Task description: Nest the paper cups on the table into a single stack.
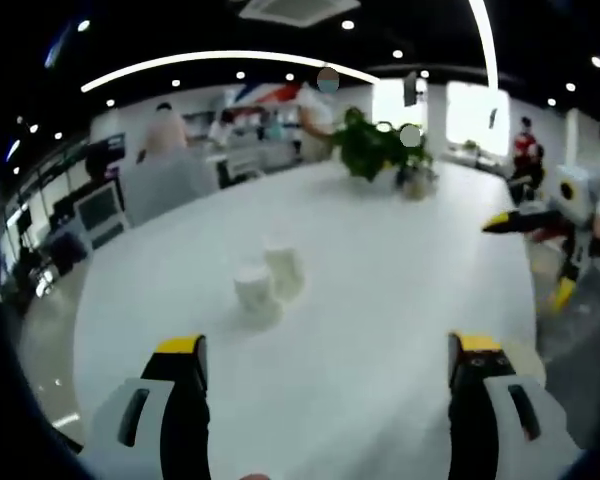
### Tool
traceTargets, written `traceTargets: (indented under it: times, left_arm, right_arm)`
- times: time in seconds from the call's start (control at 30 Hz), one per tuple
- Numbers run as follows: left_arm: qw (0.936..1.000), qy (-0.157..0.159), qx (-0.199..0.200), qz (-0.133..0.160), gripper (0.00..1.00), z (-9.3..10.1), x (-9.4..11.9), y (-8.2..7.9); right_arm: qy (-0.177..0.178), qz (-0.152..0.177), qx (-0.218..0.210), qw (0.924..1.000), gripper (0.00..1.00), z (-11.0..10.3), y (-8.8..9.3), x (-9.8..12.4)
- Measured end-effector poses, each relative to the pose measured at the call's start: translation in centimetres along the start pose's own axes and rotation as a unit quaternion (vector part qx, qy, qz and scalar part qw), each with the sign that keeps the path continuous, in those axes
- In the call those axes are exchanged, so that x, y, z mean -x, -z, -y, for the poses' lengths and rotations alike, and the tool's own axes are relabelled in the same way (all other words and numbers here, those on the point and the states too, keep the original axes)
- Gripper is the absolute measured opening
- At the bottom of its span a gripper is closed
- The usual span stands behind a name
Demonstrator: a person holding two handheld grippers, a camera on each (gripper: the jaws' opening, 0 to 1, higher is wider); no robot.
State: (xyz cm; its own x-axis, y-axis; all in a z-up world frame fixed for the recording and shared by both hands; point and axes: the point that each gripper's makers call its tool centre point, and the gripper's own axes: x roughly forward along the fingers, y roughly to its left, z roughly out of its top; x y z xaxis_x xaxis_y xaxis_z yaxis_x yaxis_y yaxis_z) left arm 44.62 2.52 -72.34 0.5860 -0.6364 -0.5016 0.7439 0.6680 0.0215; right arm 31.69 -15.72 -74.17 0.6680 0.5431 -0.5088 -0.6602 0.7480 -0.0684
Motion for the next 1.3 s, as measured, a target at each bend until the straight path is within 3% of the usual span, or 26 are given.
traceTargets:
  times: [0.23,0.4,0.57,0.83,1.3]
  left_arm:
    - [0.9998,-0.010,-0.011,-0.014,0.99,-1.0,-2.3,0.1]
    - [0.9997,-0.011,-0.014,-0.016,0.99,-2.0,-3.9,0.0]
    - [0.9997,-0.017,-0.005,-0.017,0.99,-2.6,-5.2,-0.1]
    - [0.9995,-0.023,0.006,-0.021,0.99,-3.6,-6.9,0.0]
    - [0.9994,-0.025,0.025,-0.006,0.95,-5.1,-10.7,-1.5]
  right_arm:
    - [-0.014,-0.014,0.056,0.9982,1.00,-0.7,0.8,0.1]
    - [-0.032,-0.013,0.068,0.9971,1.00,-1.6,0.8,-0.1]
    - [-0.039,-0.009,0.063,0.9972,1.00,-1.6,0.8,-0.4]
    - [-0.026,-0.008,0.041,0.9988,1.00,0.5,1.2,-0.3]
    - [-0.012,-0.015,0.009,0.9998,1.00,2.0,2.2,-0.1]
